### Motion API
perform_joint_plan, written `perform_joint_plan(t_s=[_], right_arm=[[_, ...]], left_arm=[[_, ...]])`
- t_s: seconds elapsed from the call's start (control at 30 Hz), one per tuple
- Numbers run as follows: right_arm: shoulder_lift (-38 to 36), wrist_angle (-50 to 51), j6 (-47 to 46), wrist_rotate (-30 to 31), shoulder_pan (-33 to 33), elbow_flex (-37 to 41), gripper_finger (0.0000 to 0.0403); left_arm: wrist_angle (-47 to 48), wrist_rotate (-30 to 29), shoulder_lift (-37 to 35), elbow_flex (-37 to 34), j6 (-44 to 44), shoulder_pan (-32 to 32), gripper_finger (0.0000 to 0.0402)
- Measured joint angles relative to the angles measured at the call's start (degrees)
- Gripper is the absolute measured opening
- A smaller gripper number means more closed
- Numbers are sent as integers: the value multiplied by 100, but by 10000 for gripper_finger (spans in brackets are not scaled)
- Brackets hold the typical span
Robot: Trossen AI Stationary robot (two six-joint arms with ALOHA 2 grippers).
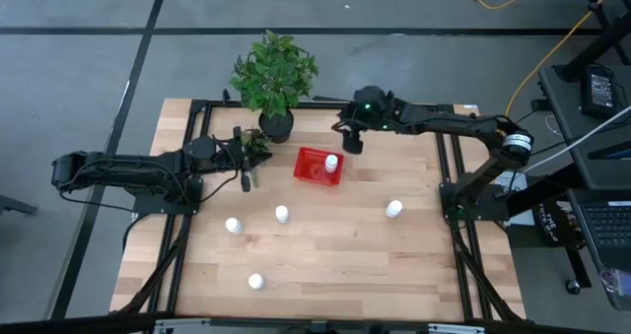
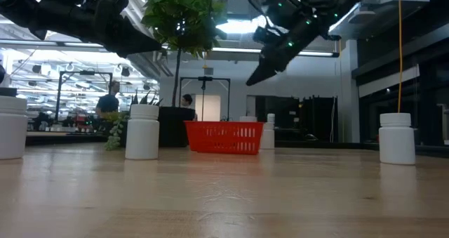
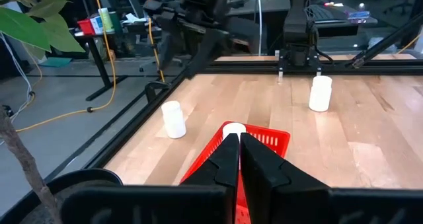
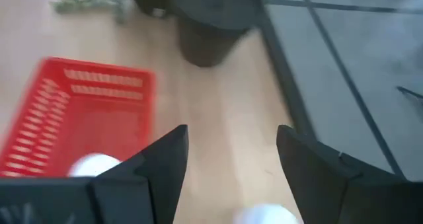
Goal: Pick and place pill bottles into a basket
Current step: Put the white medicine bottle into the red bin
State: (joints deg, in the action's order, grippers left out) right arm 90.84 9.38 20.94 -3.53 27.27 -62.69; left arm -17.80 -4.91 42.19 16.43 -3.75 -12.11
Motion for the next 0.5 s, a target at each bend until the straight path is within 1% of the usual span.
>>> perform_joint_plan(t_s=[0.1, 0.23, 0.37, 0.5], right_arm=[[-122, -280, 55, -128, 219, 306, 233], [-361, -498, -213, -780, 389, 615, 233], [-679, -373, -569, -708, 309, 950, 233], [-1129, -167, -570, -365, 54, 1243, 233]], left_arm=[[2, 0, 0, 0, 0, 1, 13], [4, 0, 1, 0, 0, -1, 10], [2, 2, 0, 0, 0, -1, 8], [-96, 2, 0, 0, -196, 1, 11]])
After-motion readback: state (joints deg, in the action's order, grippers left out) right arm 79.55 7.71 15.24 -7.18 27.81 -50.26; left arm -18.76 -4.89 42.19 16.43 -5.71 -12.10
